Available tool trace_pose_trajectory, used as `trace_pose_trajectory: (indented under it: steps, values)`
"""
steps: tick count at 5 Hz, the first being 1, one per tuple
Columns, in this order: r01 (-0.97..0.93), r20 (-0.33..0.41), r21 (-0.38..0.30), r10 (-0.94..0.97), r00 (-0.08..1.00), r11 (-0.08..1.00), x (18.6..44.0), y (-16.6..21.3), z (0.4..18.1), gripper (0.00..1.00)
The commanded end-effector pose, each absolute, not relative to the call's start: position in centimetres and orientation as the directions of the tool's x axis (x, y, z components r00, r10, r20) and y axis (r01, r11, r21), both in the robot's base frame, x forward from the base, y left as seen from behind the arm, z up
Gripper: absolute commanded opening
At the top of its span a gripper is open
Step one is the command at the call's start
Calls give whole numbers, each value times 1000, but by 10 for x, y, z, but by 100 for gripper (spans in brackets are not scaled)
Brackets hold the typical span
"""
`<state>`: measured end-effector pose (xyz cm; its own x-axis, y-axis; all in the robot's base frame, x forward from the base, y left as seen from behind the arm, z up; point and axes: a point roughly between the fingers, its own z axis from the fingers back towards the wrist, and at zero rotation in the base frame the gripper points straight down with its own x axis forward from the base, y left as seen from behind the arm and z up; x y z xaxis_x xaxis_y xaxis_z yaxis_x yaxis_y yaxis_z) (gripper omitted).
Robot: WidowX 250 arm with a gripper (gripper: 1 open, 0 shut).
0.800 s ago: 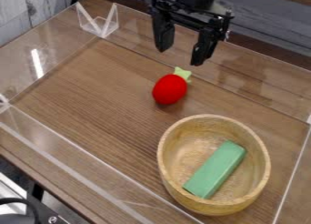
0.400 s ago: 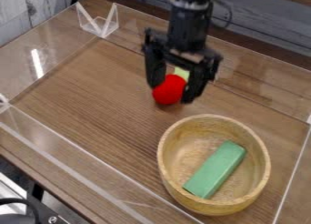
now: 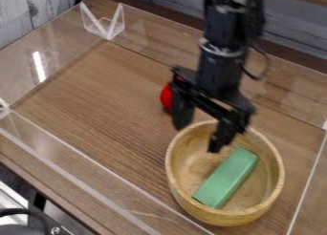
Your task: Remove the green block from the brown bowl and put it on the table
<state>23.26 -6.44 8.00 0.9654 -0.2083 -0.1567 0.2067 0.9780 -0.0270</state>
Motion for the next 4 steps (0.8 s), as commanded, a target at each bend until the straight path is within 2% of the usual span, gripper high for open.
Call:
trace_pose_trajectory:
  steps: [1,4]
  values:
    - [252,-104,-32,-254,962,967,230,-88,83,100]
    - [298,-107,-49,-302,947,953,229,-107,49,100]
